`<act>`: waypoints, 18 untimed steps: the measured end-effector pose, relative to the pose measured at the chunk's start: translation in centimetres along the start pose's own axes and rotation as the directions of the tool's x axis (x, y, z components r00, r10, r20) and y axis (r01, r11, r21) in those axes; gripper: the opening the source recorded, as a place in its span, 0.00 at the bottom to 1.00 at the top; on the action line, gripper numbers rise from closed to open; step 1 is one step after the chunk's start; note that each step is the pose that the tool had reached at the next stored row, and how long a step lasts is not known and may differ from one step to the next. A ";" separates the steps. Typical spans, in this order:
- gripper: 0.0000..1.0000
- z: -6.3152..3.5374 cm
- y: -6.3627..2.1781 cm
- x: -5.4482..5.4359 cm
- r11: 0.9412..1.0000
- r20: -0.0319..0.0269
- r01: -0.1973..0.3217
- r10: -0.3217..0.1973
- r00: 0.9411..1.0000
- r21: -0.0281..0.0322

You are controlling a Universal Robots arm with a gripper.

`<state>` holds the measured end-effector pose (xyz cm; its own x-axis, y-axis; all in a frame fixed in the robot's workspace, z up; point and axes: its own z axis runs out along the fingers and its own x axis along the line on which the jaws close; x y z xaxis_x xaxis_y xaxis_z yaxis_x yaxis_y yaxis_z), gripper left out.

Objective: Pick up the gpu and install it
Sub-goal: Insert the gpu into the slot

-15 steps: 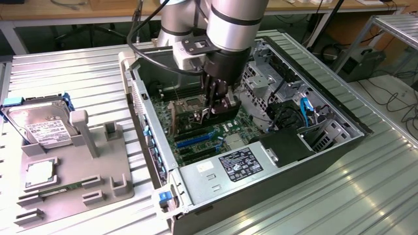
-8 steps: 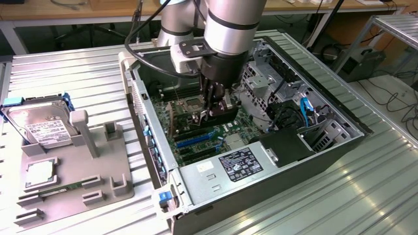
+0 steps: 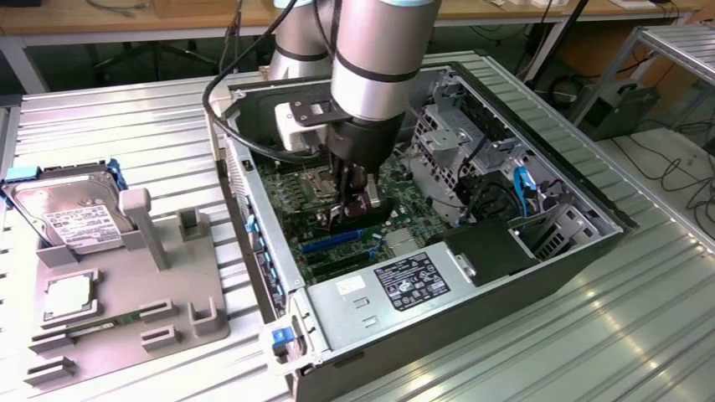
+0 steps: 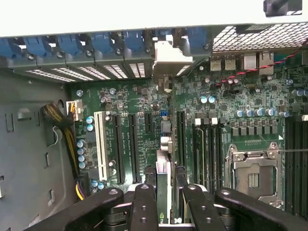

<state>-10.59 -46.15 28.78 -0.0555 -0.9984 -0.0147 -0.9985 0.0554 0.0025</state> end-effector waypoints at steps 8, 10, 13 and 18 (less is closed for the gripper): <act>0.26 1.98 1.34 -0.4 1.000 -0.015 0.020 -0.020 1.000 0.001; 0.26 2.14 1.43 -0.4 1.000 -0.015 0.019 -0.019 1.000 0.001; 0.26 2.16 1.43 -0.4 1.000 -0.015 0.019 -0.019 1.000 0.001; 0.26 2.18 1.43 -0.4 1.000 -0.015 0.031 -0.031 0.999 0.001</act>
<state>-11.99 -45.62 26.61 -0.0240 -0.9997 0.0005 -0.9997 0.0240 0.0013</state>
